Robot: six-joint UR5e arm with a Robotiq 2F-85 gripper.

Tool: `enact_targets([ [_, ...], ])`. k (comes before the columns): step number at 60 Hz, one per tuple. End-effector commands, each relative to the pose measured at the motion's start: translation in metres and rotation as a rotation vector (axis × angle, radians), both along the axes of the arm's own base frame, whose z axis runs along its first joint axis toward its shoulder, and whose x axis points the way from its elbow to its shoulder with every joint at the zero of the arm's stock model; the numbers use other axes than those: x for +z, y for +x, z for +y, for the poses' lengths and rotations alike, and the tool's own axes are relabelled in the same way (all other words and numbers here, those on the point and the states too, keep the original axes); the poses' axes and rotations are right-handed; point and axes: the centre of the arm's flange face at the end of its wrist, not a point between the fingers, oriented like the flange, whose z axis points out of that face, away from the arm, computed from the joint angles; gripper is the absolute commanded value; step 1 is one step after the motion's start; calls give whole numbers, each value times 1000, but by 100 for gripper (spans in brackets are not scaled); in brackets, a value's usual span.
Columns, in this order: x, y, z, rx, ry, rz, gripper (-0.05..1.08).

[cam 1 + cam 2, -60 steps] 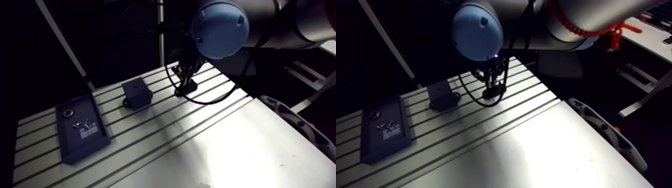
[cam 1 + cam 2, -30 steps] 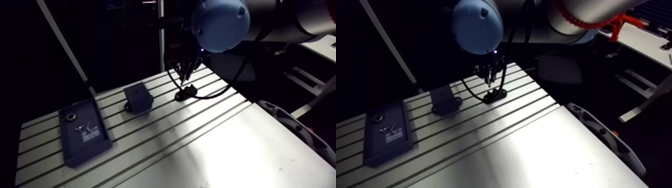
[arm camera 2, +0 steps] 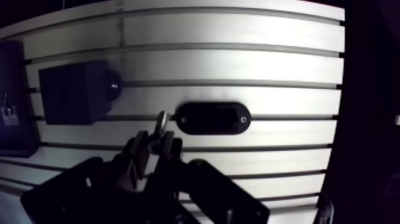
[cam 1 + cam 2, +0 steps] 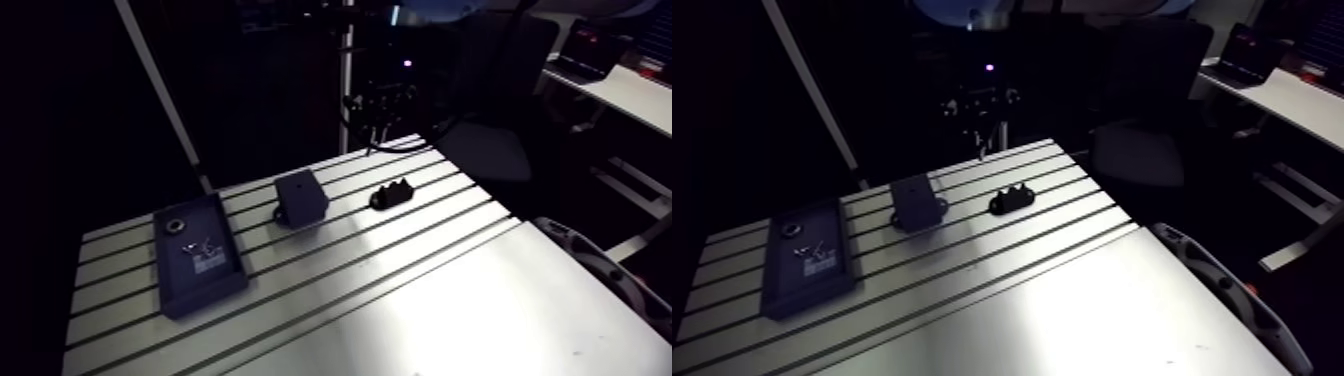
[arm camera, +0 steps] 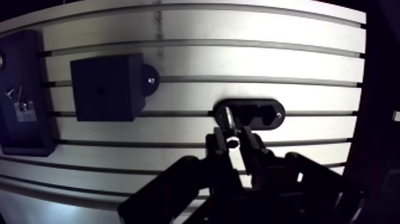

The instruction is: Pick up the M10 bolt and insert it into the hole until fully seated.

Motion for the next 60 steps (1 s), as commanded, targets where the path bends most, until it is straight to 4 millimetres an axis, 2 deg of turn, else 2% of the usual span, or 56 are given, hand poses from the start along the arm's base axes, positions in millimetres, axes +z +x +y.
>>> enact_targets([
  [1, 45, -23, -34, -42, 24, -125, 108],
  [4, 51, -27, -41, -41, 24, -135, 108],
  [5, 56, -31, -48, -34, 22, -143, 108],
  [12, 61, -40, -60, -18, 7, -179, 108],
  [22, 51, -62, -80, -15, -3, -234, 108],
  [36, 29, -81, -88, -40, -16, -304, 108],
  [49, 26, -87, -90, -40, -29, -336, 108],
  [57, 30, -94, -114, -11, -24, -337, 108],
  [60, 29, -94, -115, -11, -24, -339, 108],
])
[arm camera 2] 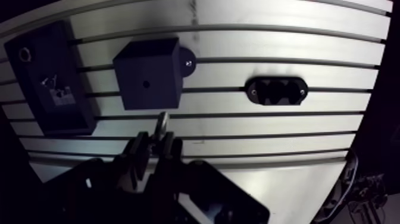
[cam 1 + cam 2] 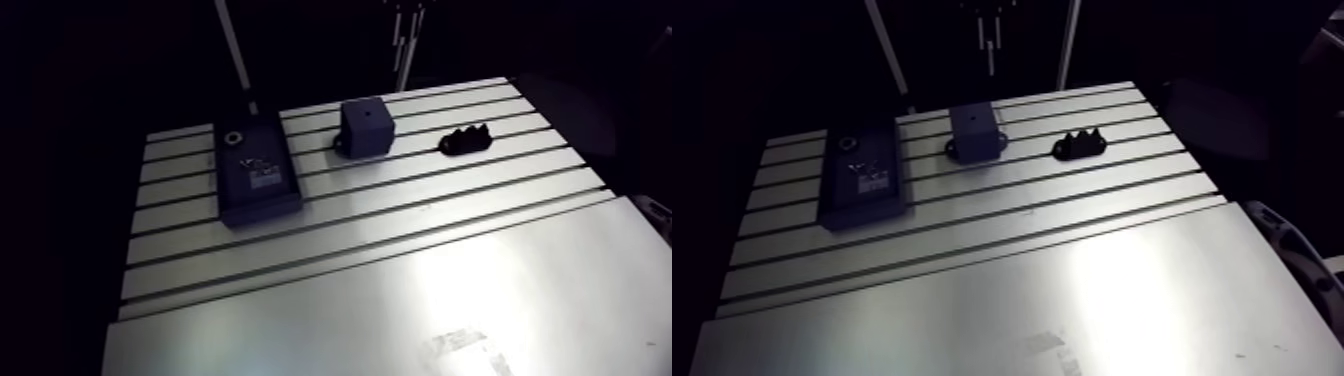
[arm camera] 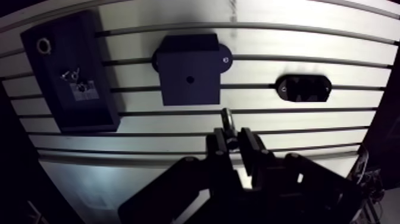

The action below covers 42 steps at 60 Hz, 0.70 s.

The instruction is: Pick up the M10 bolt and insert it into the hole until fully seated.

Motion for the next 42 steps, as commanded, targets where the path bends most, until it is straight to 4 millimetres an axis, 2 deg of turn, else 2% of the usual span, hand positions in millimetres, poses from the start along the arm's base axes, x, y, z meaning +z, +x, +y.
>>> enact_targets([
  [1, -2, -9, -22, 19, -2, -15, 108],
  [6, -5, -11, -29, 27, -3, -17, 108],
  [8, -14, -14, -34, 34, -5, -29, 108],
  [23, -33, -18, -38, 21, -4, -53, 108],
  [42, -38, -19, -37, 17, 13, -41, 108],
])
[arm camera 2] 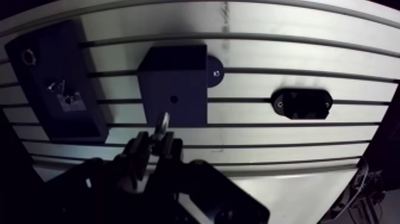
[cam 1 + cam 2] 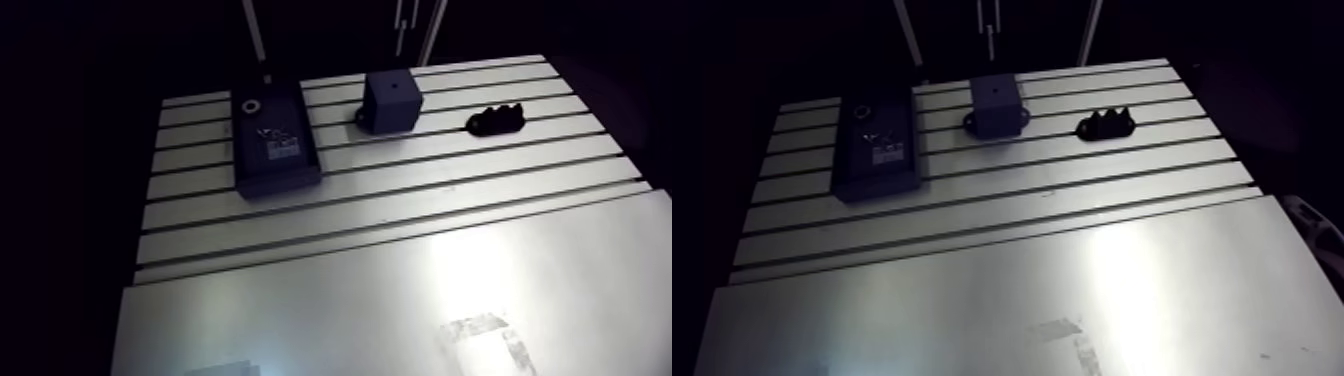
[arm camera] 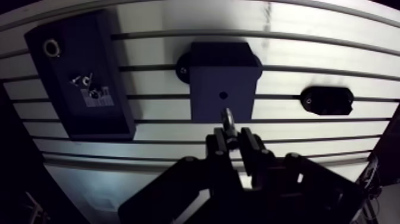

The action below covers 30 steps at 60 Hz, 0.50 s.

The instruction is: Pick up the M10 bolt and insert it into the hole until fully seated.

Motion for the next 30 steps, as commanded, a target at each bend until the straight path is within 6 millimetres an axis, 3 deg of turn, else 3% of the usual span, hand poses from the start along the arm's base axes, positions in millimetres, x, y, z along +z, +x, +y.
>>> enact_targets([
  [1, -6, -1, 0, -2, 11, 9, 108],
  [13, -8, -3, -11, 14, 15, 33, 108],
  [30, -14, 2, -12, 3, 16, 20, 108],
])
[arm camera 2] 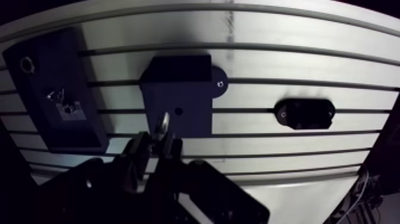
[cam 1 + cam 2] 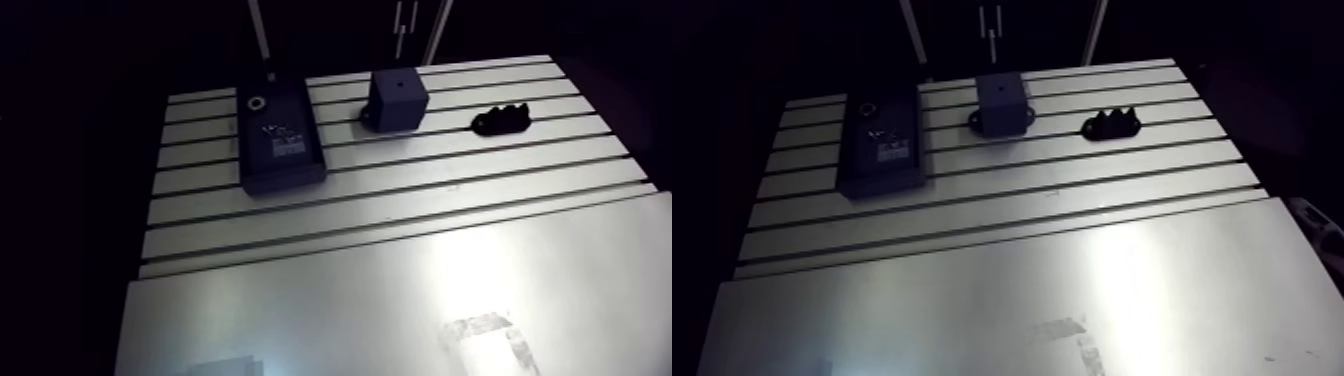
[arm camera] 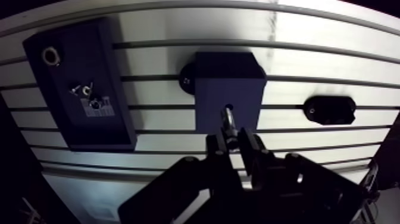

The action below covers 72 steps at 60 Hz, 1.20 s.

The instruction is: Pick up the M10 bolt and insert it into the hole until fully seated.

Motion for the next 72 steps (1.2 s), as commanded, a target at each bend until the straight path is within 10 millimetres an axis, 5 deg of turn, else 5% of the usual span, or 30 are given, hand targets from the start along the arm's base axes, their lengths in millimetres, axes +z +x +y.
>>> enact_targets([
  [1, -4, 3, -2, -6, 3, -6, 108],
  [72, -19, 9, 8, -6, 7, 12, 108],
])
